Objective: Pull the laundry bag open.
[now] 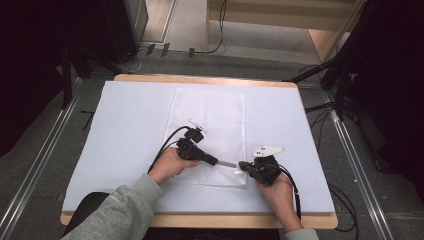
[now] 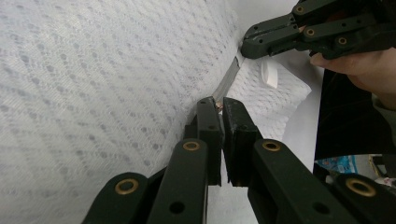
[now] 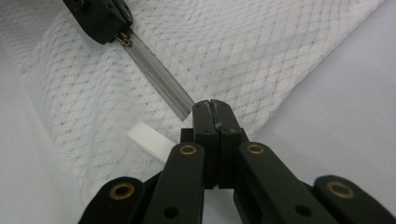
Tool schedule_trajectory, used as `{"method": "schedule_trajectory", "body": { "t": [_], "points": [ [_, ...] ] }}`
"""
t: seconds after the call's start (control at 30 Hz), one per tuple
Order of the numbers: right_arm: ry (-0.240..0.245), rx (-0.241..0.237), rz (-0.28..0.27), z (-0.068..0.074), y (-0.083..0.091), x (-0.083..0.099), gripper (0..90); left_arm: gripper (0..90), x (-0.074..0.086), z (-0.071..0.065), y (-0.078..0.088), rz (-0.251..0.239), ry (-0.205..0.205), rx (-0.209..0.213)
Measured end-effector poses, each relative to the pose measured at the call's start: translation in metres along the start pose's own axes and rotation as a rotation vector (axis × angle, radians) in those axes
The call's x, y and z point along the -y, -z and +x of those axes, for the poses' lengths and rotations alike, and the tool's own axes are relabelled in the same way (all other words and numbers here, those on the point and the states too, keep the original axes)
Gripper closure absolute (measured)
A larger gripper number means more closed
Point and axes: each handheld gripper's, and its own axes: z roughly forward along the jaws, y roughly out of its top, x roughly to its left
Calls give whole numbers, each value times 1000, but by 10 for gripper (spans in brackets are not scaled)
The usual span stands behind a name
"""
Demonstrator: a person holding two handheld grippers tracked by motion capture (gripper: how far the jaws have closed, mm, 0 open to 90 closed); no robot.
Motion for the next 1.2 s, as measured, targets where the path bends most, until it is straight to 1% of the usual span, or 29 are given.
{"method": "schedule_trajectory", "body": {
  "t": [0.03, 0.13, 0.17, 0.2, 0.23, 0.43, 0.57, 0.73, 0.87, 0.97, 1.03, 1.2],
  "points": [
    [-1, -1, 0, 0, 0, 0, 900, 880, 0, 0, 1, 1, 4, -1],
    [-2, -2, -1, 0, 0, 0, 900, 880, 1, -1, 2, 6, -3, -8],
    [-3, -3, -3, 0, 0, 0, 900, 880, 1, -1, 3, 6, -8, -22],
    [-3, -3, -4, 0, 0, 0, 900, 880, 1, -1, 4, 6, -7, -17],
    [-5, -4, -5, -1, 0, 0, 900, 880, 2, -2, 5, 4, -1, -21],
    [-3, -8, -3, -1, 0, 0, 900, 880, 5, 1, 12, 2, 4, -19],
    [-2, -10, -3, -1, 0, 0, 900, 880, 7, 1, 15, 2, 2, -27],
    [-2, -12, -1, -2, 0, -1, 900, 880, 10, 3, 21, -2, 11, -33],
    [-5, -11, 0, -2, 0, -1, 900, 880, 13, 6, 25, -7, 14, -31],
    [-4, -11, -1, -2, 0, -1, 900, 880, 14, 7, 27, -9, 14, -21],
    [-9, -9, 2, -1, 0, -1, 900, 880, 15, 8, 29, -5, 14, -25],
    [2, -10, 1, -1, 0, -1, 900, 880, 18, 10, 33, -10, 23, -24]
  ]
}}
